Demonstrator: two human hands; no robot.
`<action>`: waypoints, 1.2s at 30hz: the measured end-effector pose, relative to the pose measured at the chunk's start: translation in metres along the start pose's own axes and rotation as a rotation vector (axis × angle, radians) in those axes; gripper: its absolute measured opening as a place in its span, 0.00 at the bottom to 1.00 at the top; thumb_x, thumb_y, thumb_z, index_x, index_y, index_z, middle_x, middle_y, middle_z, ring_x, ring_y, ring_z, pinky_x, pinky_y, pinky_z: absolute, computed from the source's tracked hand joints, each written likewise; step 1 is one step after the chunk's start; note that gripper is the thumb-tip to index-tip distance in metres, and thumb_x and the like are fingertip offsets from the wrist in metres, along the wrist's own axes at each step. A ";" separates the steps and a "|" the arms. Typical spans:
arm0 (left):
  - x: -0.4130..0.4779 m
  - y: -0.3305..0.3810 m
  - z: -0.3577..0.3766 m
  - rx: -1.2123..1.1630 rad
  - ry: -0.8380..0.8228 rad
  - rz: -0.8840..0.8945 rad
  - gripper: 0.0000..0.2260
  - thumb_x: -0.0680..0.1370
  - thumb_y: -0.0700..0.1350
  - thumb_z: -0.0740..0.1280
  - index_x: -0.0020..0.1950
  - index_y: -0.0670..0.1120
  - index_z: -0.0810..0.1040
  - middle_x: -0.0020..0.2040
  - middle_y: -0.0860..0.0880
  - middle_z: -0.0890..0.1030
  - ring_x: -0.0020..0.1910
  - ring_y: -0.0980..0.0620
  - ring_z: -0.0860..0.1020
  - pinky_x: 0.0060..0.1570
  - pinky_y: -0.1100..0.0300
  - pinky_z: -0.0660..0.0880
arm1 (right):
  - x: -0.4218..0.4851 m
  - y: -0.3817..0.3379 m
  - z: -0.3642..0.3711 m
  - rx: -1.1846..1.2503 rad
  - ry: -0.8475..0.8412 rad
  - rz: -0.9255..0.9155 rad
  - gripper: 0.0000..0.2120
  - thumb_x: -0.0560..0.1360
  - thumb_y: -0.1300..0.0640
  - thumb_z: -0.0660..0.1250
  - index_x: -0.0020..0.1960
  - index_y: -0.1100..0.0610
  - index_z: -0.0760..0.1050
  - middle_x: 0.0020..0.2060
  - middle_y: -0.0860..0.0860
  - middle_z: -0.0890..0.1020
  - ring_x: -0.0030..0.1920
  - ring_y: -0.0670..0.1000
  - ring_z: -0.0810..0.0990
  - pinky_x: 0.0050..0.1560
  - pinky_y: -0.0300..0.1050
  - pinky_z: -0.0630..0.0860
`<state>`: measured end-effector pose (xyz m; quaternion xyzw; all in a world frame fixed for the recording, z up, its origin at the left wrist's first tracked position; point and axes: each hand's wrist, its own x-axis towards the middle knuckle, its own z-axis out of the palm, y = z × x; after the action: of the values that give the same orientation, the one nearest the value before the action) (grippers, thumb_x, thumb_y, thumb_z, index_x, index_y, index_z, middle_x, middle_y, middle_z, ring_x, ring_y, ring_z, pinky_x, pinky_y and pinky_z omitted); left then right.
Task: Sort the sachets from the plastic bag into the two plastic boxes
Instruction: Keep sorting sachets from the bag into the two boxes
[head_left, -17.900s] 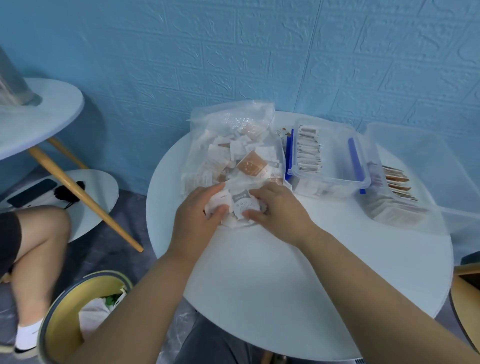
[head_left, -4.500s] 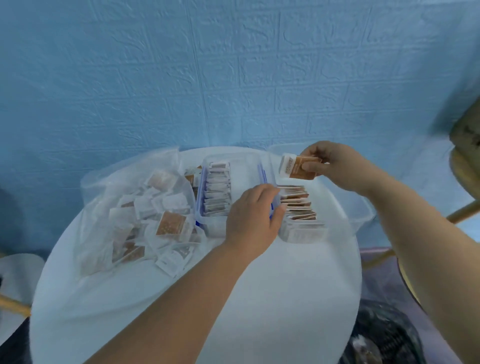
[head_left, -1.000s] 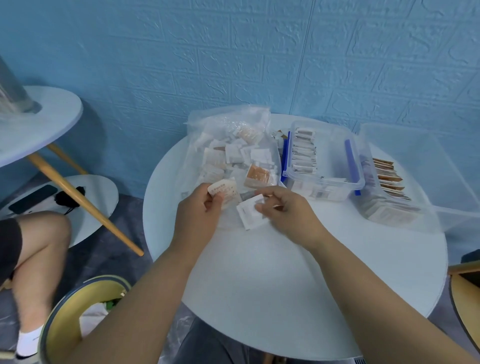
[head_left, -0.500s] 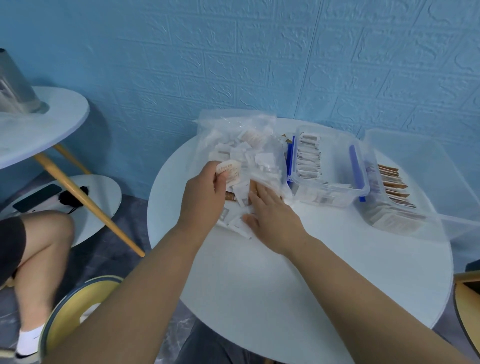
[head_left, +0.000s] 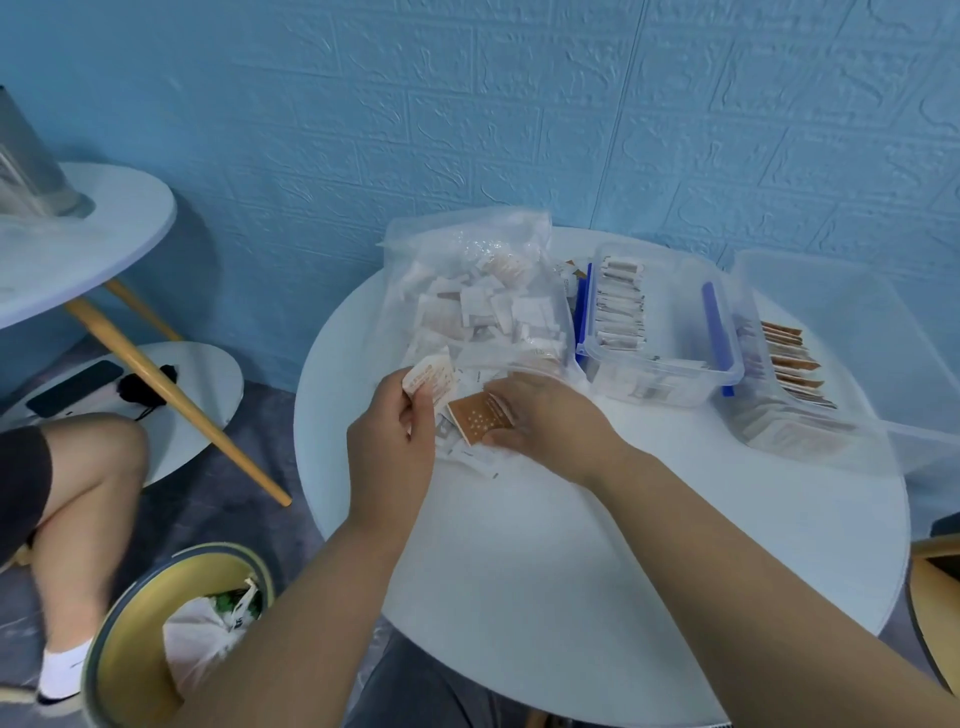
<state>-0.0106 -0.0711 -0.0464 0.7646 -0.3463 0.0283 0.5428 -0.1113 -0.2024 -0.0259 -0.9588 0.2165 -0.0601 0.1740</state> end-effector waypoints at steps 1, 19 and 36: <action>-0.002 -0.002 0.001 -0.014 0.010 -0.010 0.10 0.79 0.44 0.61 0.58 0.44 0.76 0.49 0.59 0.77 0.46 0.68 0.74 0.43 0.78 0.71 | 0.001 0.000 0.000 -0.015 -0.004 0.014 0.26 0.73 0.46 0.68 0.68 0.52 0.68 0.62 0.49 0.74 0.64 0.50 0.69 0.59 0.39 0.64; -0.009 0.006 0.003 -0.149 -0.108 -0.025 0.10 0.79 0.50 0.56 0.58 0.52 0.72 0.48 0.62 0.77 0.47 0.66 0.77 0.45 0.75 0.72 | -0.007 -0.011 -0.013 0.816 0.239 0.147 0.11 0.69 0.63 0.73 0.40 0.48 0.77 0.38 0.42 0.79 0.34 0.42 0.72 0.42 0.36 0.72; 0.019 0.004 0.004 -0.024 0.017 0.013 0.12 0.79 0.45 0.62 0.60 0.42 0.71 0.51 0.51 0.79 0.49 0.55 0.77 0.45 0.74 0.71 | -0.037 -0.002 0.017 -0.120 0.038 0.081 0.24 0.80 0.46 0.52 0.72 0.57 0.62 0.73 0.54 0.61 0.73 0.52 0.59 0.68 0.44 0.62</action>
<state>-0.0003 -0.0844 -0.0366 0.7556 -0.3471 0.0342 0.5545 -0.1409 -0.1788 -0.0423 -0.9565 0.2618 -0.0581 0.1146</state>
